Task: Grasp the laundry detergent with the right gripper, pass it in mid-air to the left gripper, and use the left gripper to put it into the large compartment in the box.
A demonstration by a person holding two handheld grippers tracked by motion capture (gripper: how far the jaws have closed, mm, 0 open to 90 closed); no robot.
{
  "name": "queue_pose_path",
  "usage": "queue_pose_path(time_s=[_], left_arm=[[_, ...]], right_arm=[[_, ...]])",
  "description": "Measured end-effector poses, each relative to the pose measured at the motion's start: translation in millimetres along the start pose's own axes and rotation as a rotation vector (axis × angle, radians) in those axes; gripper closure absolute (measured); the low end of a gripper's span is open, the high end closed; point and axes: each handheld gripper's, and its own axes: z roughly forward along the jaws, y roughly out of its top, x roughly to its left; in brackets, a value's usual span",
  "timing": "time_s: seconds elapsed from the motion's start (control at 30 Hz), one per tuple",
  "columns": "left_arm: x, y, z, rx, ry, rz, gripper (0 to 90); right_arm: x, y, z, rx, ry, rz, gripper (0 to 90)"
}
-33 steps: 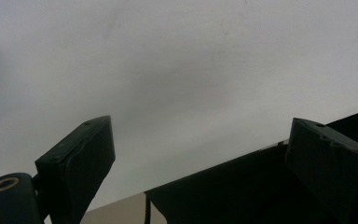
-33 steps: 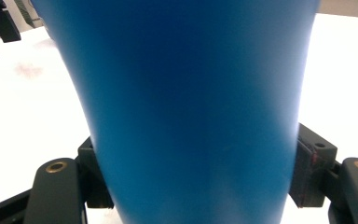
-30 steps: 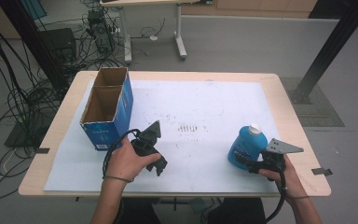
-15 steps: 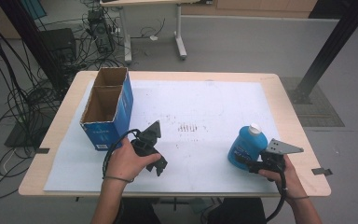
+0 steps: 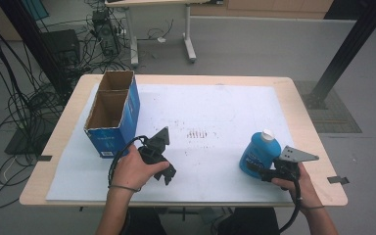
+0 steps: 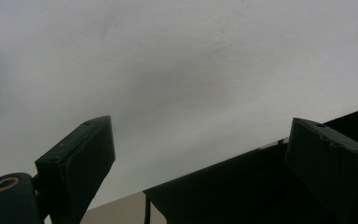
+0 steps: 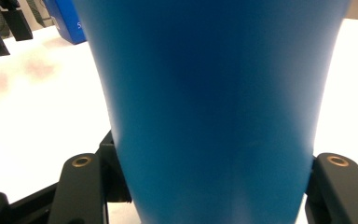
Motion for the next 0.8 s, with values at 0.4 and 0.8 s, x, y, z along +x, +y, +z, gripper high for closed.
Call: queue_pose_path(time_s=[0.4, 0.8], left_arm=[[-0.9, 1.9, -1.0, -0.005, 0.002, 0.004, 8.5], [-1.4, 1.2, 0.8, 0.002, -0.001, 0.005, 8.5]], right_arm=[[0.6, -0.9, 0.0, -0.01, -0.004, -0.009, 38.7], [1.1, -1.3, 0.0, -0.012, -0.006, -0.011, 39.1]])
